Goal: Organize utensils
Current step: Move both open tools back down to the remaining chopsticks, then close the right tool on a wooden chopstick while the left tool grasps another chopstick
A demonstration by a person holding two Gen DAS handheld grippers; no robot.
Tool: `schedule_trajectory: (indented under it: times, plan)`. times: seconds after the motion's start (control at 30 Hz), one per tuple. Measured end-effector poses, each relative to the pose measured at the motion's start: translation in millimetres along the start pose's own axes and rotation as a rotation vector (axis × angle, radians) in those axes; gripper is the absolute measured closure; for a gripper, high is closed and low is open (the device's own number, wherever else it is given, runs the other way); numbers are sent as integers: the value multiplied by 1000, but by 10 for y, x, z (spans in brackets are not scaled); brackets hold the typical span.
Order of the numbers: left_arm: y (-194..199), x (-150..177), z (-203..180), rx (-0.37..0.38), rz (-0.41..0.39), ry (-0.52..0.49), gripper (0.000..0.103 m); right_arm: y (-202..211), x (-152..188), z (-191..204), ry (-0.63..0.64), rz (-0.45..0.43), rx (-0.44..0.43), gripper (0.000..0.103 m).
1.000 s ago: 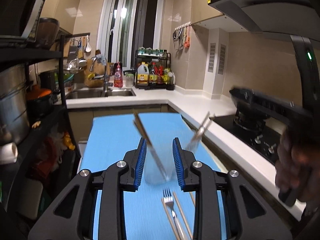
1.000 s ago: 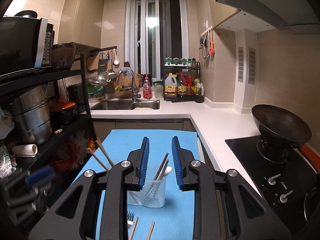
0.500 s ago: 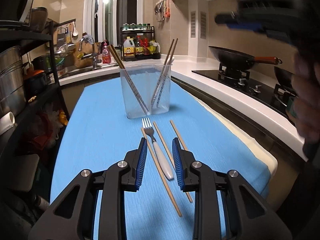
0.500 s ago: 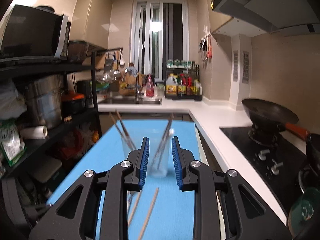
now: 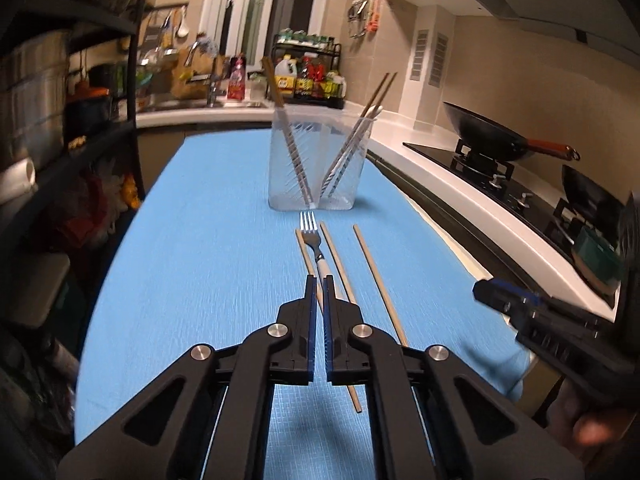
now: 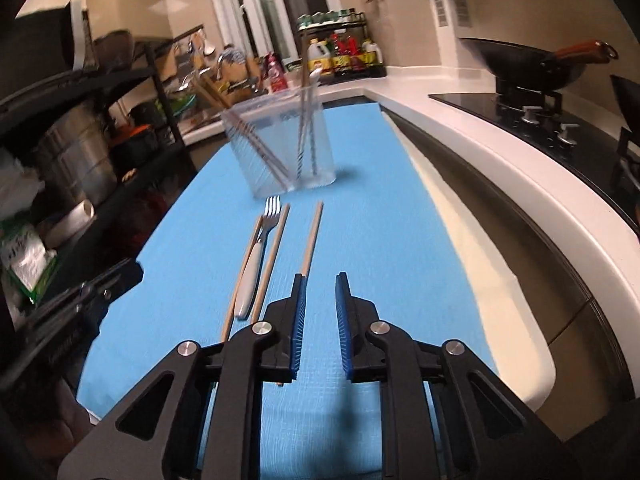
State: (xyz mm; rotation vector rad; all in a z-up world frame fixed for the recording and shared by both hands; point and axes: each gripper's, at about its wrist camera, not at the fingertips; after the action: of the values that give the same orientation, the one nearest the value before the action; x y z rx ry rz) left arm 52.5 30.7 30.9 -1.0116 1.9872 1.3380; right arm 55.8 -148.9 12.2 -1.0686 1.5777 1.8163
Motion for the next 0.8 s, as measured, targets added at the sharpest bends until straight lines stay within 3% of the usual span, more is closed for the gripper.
schedule_trajectory:
  times: [0.2, 0.33, 0.6, 0.63, 0.67, 0.73, 0.8]
  plan:
    - [-247, 78, 230, 8, 114, 120, 100, -394, 114, 149, -10, 149, -78, 84]
    - [-411, 199, 312, 38, 210, 190, 100, -508, 180, 247, 25, 187, -67, 84]
    - [-540, 350, 126, 53, 266, 148, 100, -554, 238, 333, 93, 223, -26, 87]
    - [-543, 359, 96, 47, 264, 139, 98, -539, 247, 324, 102, 224, -16, 89]
    - [-549, 368, 65, 36, 262, 127, 96, -532, 252, 314, 109, 227, -1, 98]
    - [-566, 377, 20, 20, 258, 107, 88, -514, 260, 274, 108, 230, 21, 98]
    - [-590, 395, -16, 1, 258, 89, 88, -499, 267, 223, 94, 232, 33, 98]
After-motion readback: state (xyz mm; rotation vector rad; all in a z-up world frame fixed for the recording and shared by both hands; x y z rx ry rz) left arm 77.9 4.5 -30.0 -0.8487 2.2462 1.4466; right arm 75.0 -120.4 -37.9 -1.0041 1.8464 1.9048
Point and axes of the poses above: each gripper's, at about its wrist camera, not at the fingertips, and y roughly against the way its jaws point, z to its left, x to its underside, and after that the axes turned 14 degrees about y, right-handed
